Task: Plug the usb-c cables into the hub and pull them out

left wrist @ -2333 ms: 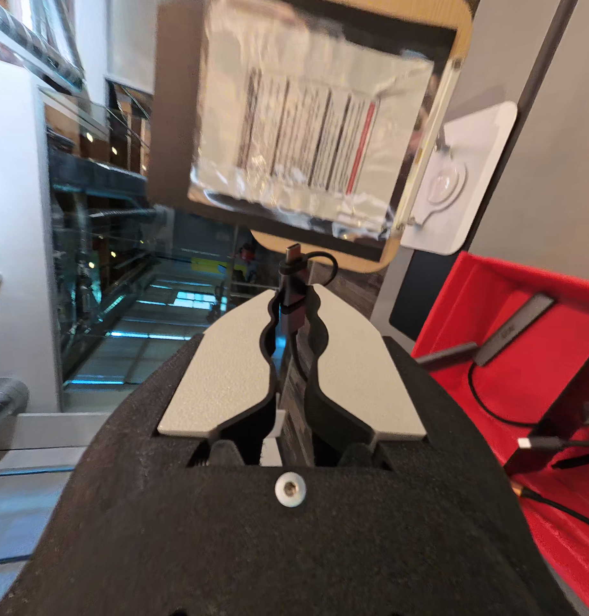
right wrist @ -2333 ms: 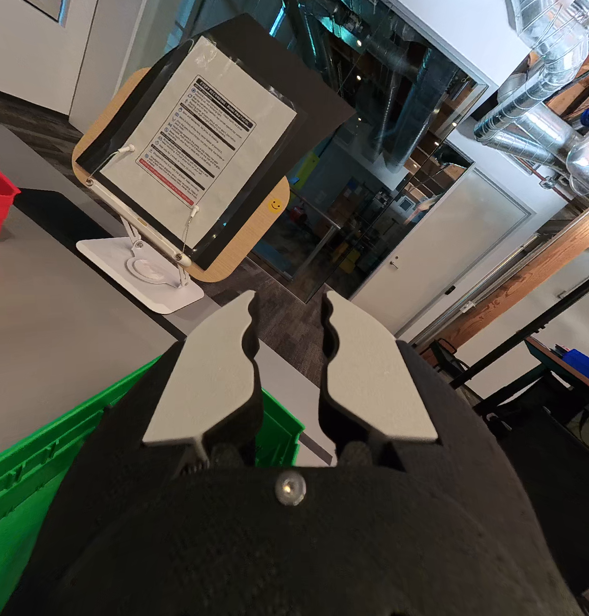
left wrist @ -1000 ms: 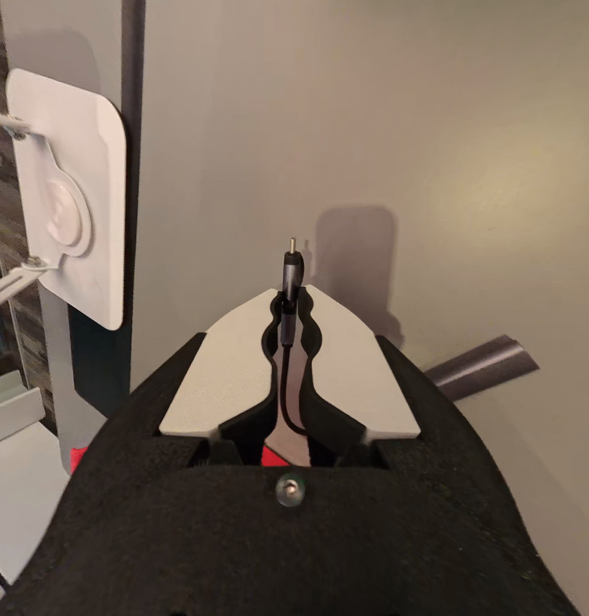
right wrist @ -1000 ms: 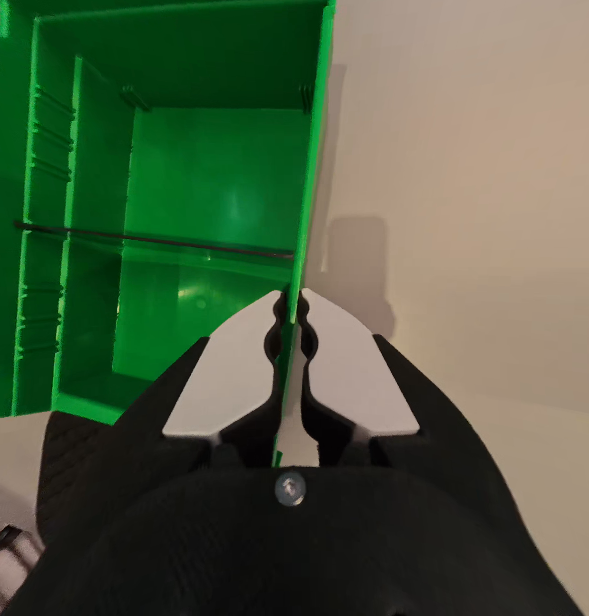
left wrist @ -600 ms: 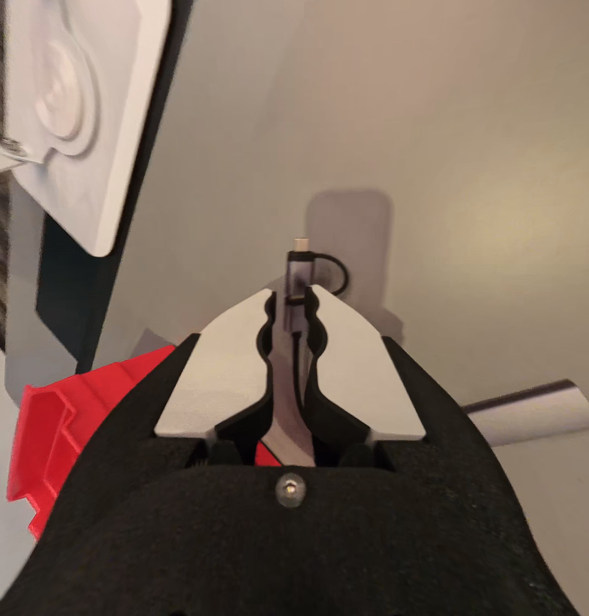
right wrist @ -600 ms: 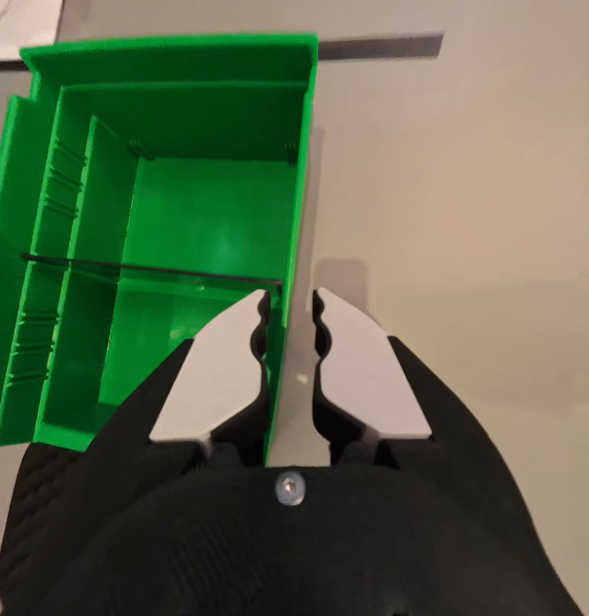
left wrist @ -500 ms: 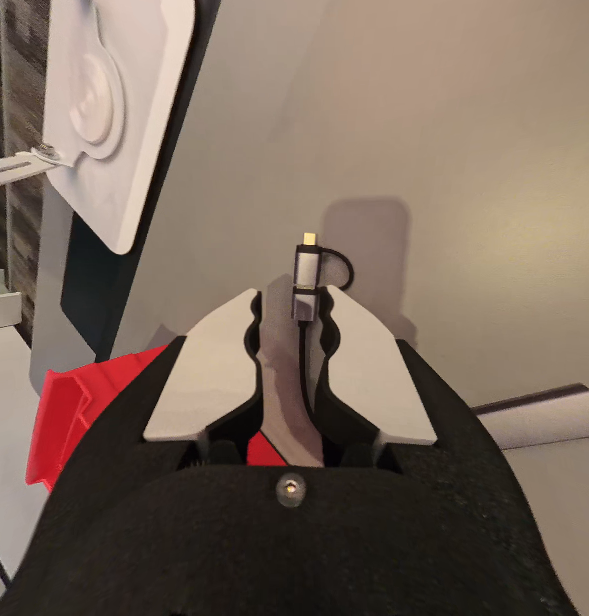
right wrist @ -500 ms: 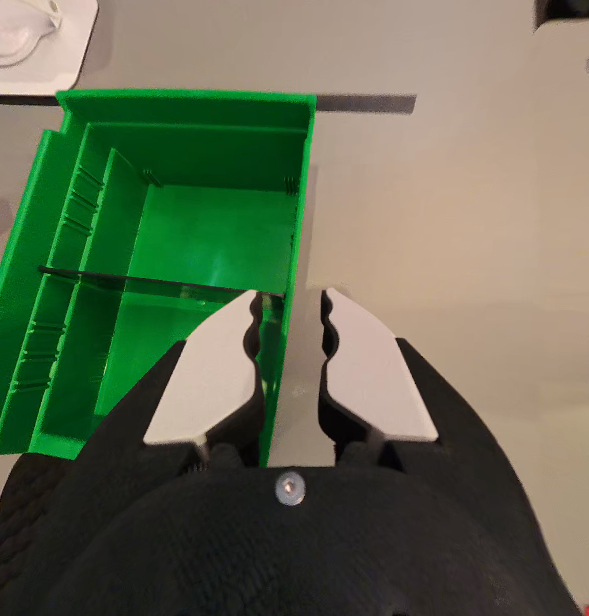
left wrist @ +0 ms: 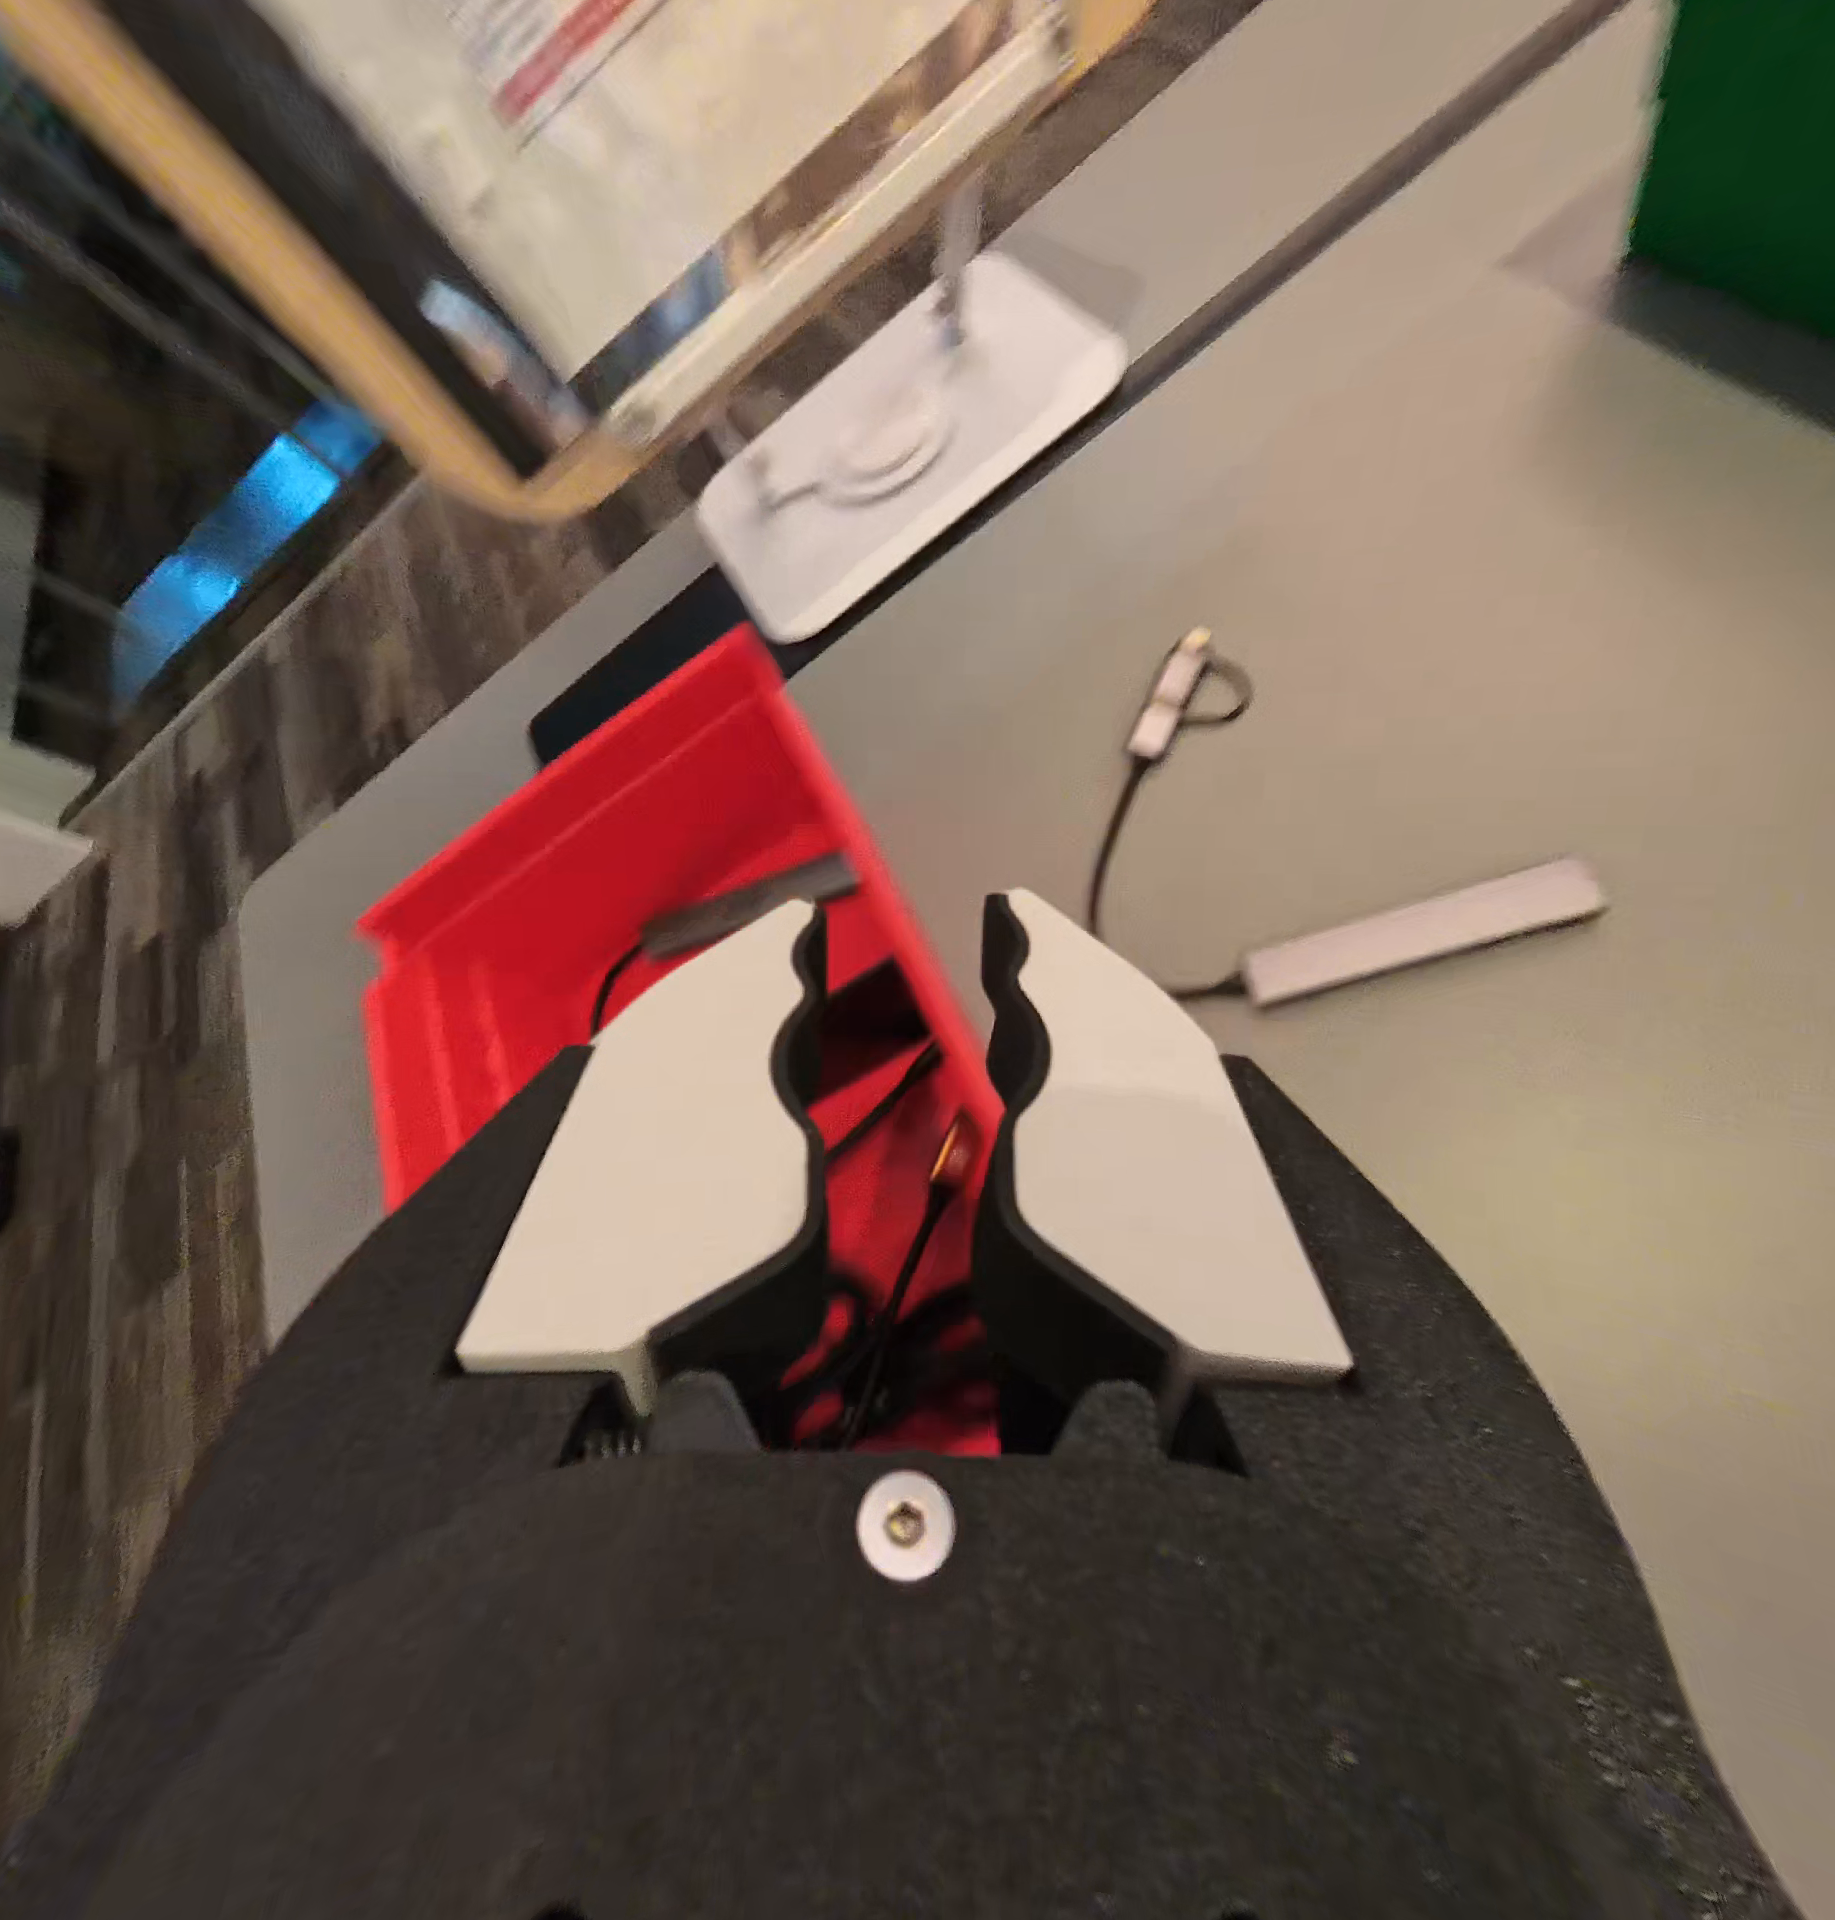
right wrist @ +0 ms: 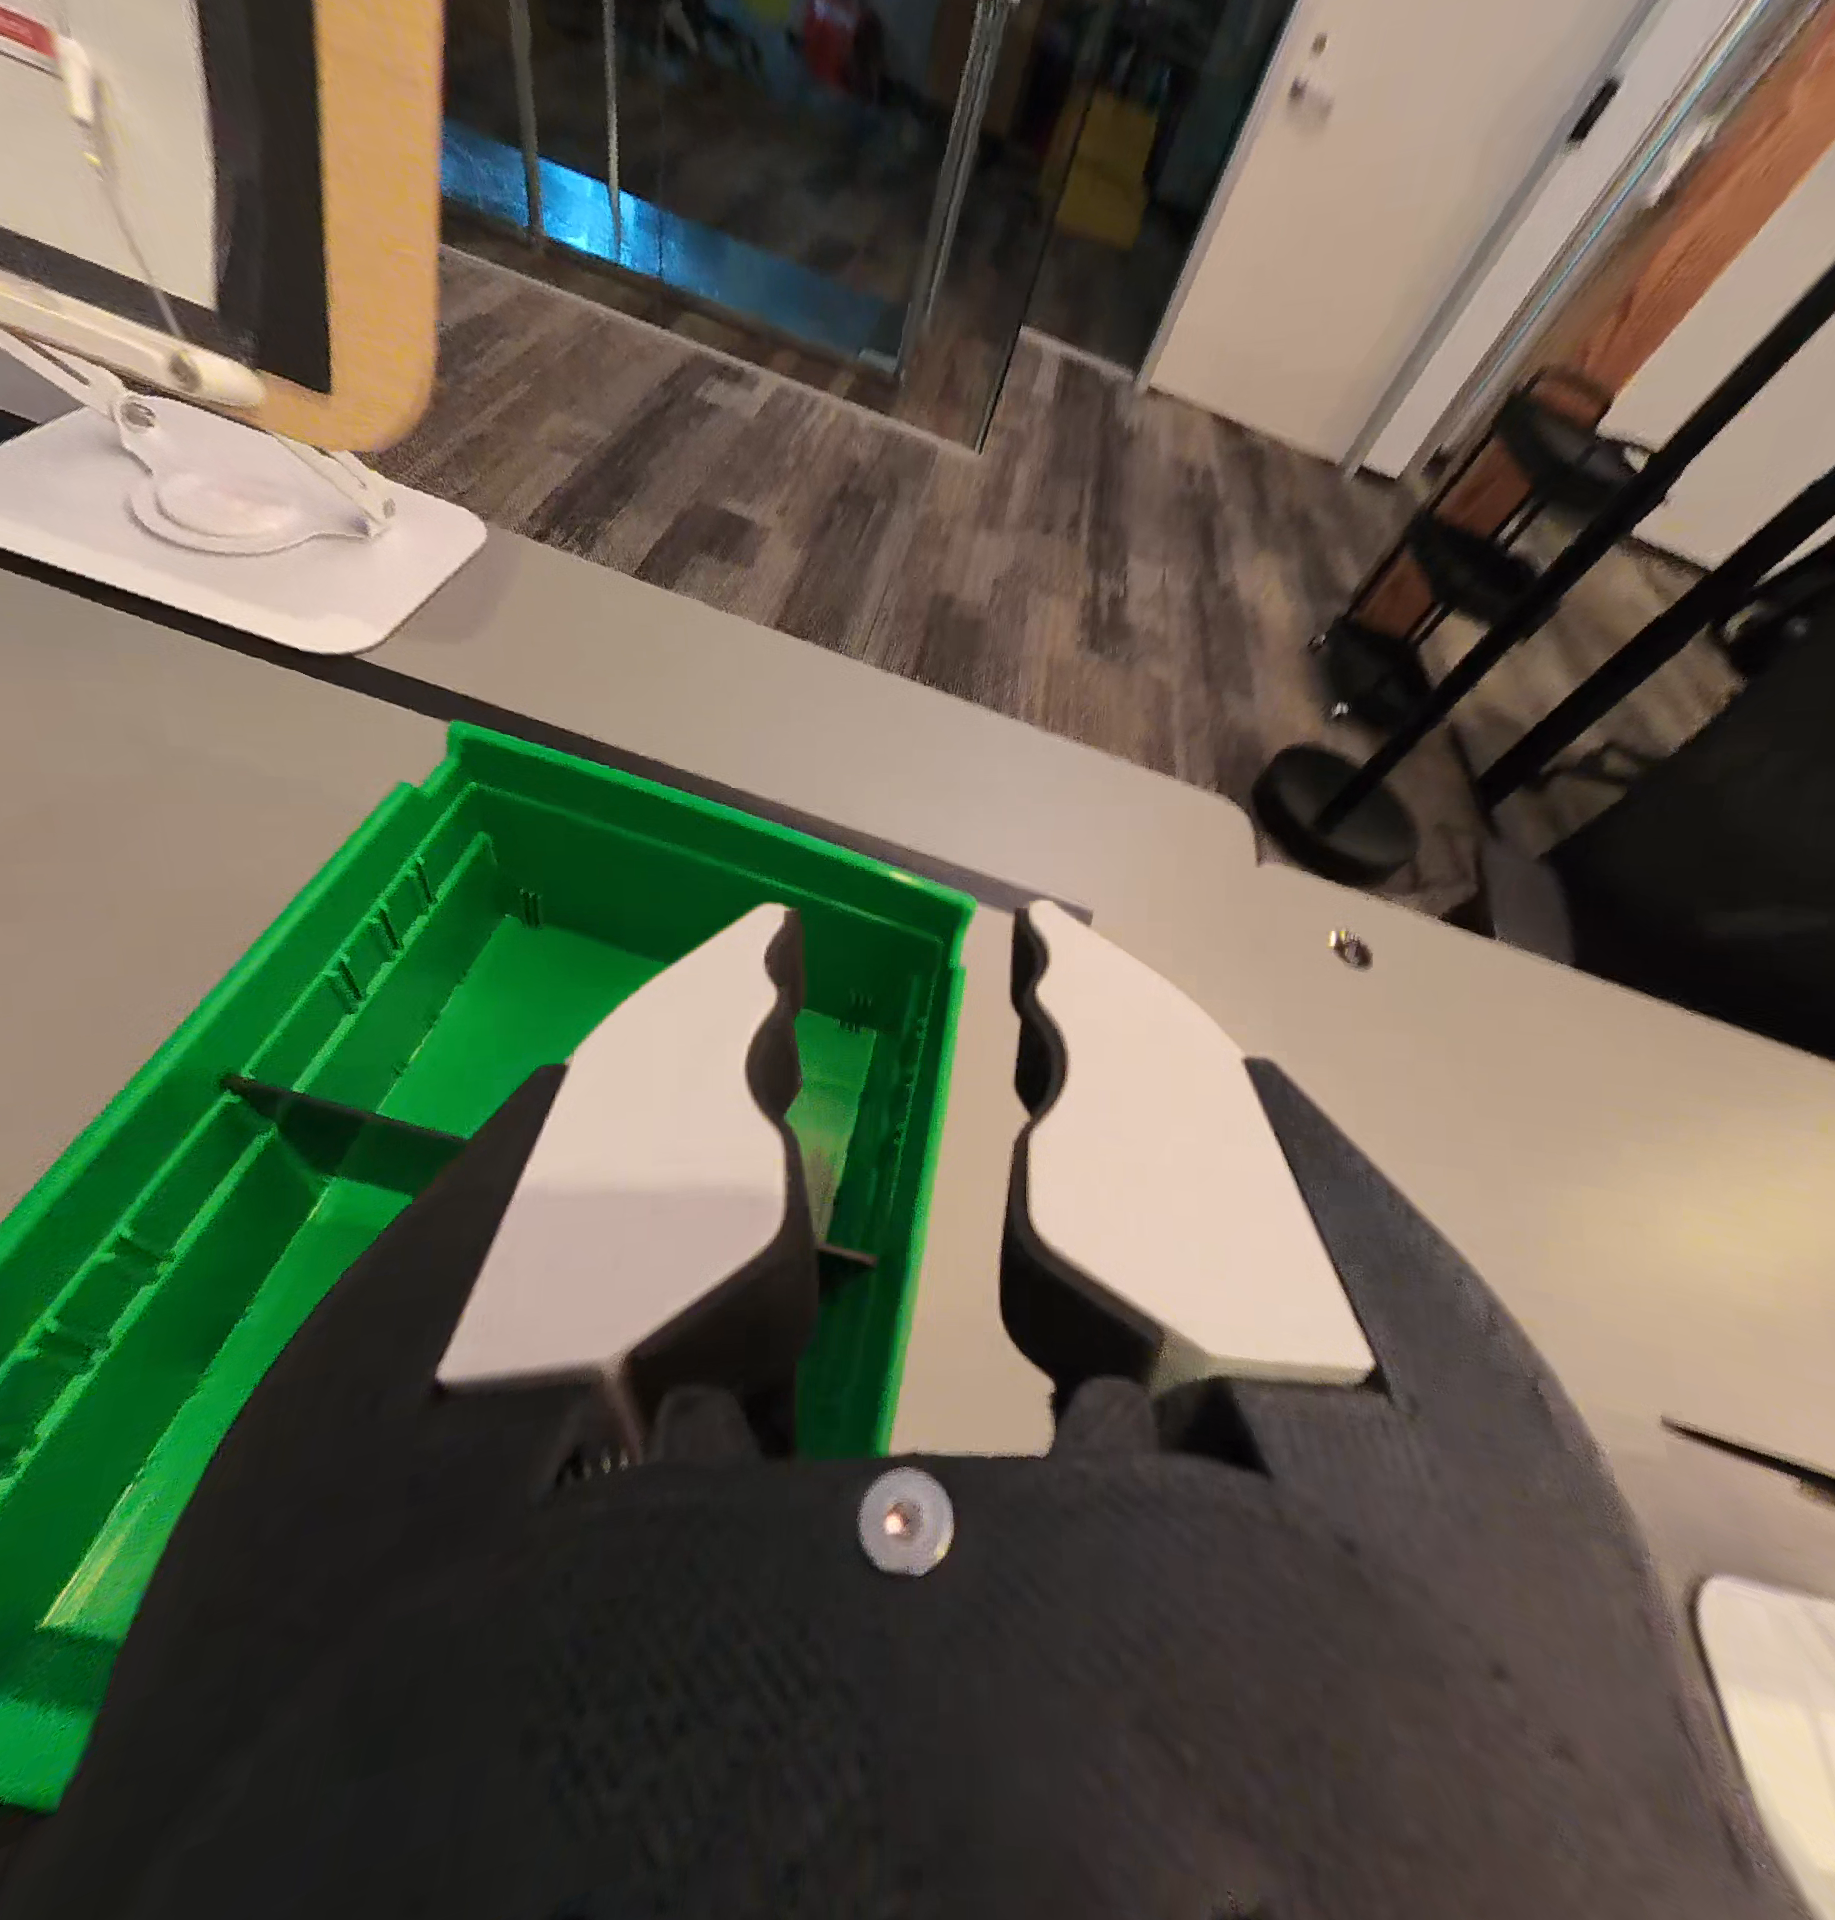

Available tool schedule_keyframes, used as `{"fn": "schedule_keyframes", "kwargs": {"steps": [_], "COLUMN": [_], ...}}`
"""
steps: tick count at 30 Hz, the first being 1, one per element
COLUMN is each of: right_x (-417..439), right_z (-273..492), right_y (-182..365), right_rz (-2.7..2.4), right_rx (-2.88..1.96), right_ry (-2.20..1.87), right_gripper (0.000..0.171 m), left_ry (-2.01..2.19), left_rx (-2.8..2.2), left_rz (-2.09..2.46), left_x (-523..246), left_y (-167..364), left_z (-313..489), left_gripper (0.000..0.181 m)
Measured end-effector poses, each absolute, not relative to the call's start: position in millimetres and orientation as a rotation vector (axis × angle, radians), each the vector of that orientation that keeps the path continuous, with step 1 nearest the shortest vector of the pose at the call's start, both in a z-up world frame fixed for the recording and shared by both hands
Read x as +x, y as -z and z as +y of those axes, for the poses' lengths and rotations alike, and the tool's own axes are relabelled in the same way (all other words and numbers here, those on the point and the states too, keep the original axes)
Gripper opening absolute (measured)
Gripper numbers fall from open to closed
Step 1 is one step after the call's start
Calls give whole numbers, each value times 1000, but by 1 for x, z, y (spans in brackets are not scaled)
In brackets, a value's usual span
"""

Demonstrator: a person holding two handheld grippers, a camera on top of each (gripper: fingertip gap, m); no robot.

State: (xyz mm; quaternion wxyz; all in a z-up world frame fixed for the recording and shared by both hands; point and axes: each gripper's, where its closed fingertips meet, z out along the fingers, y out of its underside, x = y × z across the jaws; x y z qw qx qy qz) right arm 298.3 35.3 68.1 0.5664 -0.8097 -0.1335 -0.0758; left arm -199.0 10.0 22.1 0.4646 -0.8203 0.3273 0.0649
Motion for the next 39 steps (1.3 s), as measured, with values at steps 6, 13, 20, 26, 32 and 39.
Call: {"fn": "schedule_keyframes", "kwargs": {"steps": [6,13,20,26,32,39], "right_x": [276,273,271,266,266,269], "right_z": [40,44,45,46,47,47], "right_y": [-76,-66,-62,-55,-47,-45], "right_rz": [-396,-458,-486,-540,-579,-578], "right_rx": [-1873,-1909,-1923,-1945,-1975,-1980], "right_ry": [208,280,302,325,345,347], "right_gripper": [39,39,39,39,39,39], "left_ry": [-193,-112,225,293,339,249], "left_rx": [-2157,-2238,-2387,-2583,-2671,-2544], "left_rz": [552,440,253,199,208,235], "left_x": [-316,-362,-348,-341,-338,-339], "left_y": [-5,24,48,81,92,58], "left_z": [-34,-68,-77,-85,-88,-82], "left_gripper": [28,28,27,28,12,4]}}
